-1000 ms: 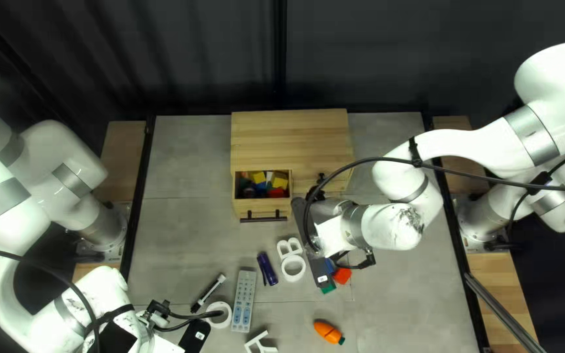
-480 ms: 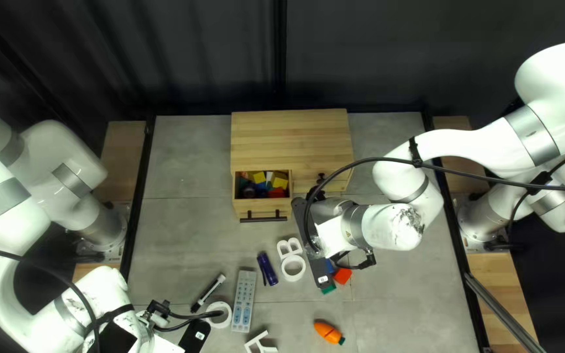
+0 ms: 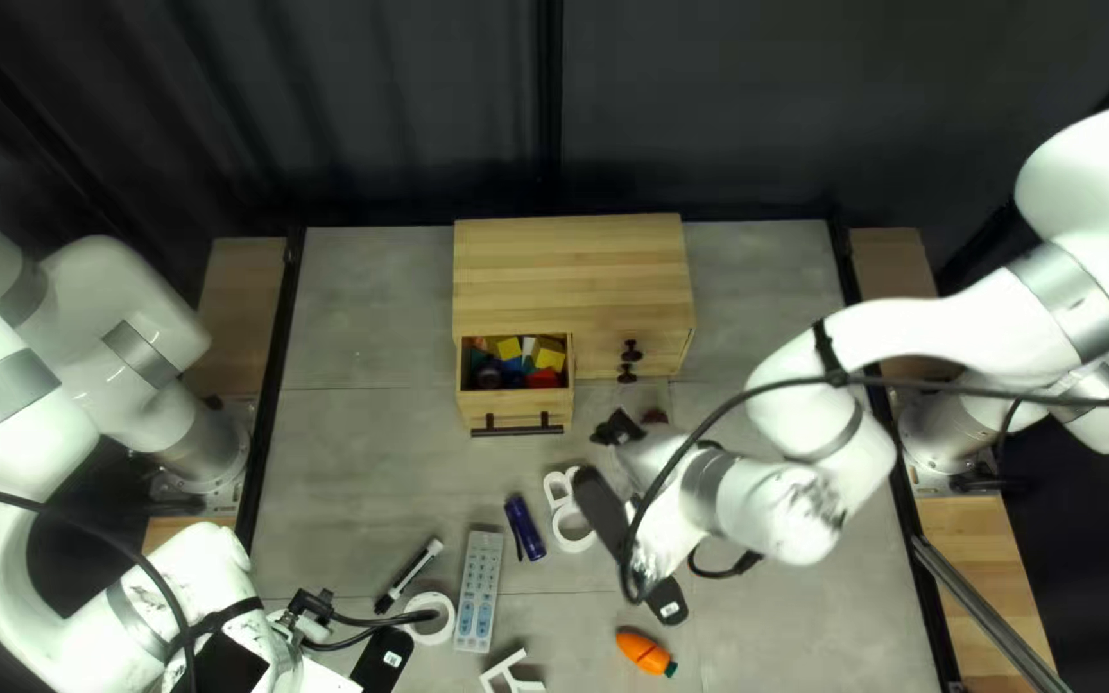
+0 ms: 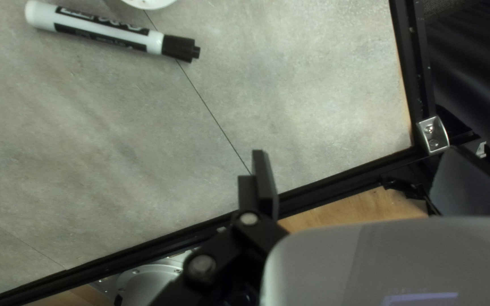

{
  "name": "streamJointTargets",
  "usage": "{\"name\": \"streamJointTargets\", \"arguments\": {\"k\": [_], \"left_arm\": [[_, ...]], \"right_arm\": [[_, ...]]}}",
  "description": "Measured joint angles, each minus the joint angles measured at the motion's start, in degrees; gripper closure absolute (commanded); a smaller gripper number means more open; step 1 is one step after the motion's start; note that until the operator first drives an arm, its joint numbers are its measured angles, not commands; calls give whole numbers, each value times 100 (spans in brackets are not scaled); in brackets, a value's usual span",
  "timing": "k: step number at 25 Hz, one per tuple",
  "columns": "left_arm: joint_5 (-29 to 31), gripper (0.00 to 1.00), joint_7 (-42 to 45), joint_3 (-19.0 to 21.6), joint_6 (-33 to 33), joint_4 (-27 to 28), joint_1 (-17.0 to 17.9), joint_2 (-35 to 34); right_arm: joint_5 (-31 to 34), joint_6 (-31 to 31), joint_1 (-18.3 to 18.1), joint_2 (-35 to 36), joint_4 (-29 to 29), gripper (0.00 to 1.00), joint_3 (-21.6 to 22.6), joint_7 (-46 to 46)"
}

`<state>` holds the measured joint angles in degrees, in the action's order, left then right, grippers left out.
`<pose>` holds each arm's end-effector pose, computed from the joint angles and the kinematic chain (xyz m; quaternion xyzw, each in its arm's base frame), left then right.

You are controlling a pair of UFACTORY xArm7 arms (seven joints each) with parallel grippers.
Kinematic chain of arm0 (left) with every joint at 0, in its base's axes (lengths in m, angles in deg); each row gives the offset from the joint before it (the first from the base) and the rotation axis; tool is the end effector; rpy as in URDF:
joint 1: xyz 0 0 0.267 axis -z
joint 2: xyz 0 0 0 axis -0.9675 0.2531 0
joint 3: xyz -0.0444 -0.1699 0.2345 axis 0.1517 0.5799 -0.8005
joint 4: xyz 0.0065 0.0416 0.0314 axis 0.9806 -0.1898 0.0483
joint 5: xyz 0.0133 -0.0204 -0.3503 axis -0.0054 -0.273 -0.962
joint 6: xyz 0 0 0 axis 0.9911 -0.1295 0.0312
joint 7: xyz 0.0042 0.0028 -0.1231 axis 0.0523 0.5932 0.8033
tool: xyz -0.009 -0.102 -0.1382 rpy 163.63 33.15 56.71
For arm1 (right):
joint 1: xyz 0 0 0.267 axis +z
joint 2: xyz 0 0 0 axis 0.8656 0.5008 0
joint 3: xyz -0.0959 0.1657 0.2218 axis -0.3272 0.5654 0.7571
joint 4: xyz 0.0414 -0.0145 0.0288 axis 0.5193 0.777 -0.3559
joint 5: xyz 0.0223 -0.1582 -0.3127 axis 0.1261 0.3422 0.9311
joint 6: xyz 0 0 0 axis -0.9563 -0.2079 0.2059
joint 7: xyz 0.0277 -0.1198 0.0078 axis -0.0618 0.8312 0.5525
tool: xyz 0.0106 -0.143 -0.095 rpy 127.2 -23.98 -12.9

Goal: Open drawers and place objects into drawer and close

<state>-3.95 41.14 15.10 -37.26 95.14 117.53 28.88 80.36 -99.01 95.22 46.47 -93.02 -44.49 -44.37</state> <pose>0.2065 -0.3050 0.1311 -0.9690 0.2349 0.0760 0.0052 0.4928 0.0837 0.1910 0.8824 0.3732 0.0124 0.2863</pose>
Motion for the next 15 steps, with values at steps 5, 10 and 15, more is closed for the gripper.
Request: {"name": "streamJointTargets", "arguments": {"k": [5, 10, 15], "left_arm": [[0, 0, 0, 0, 0, 0, 0, 0], [0, 0, 0, 0, 0, 0, 0, 0], [0, 0, 0, 0, 0, 0, 0, 0]], "right_arm": [[-447, -332, -120, 366, -342, 0, -15, 697], [-732, -422, -217, 625, -377, 0, -16, 1026], [-909, -487, -274, 825, -313, 0, -5, 1200]]}}
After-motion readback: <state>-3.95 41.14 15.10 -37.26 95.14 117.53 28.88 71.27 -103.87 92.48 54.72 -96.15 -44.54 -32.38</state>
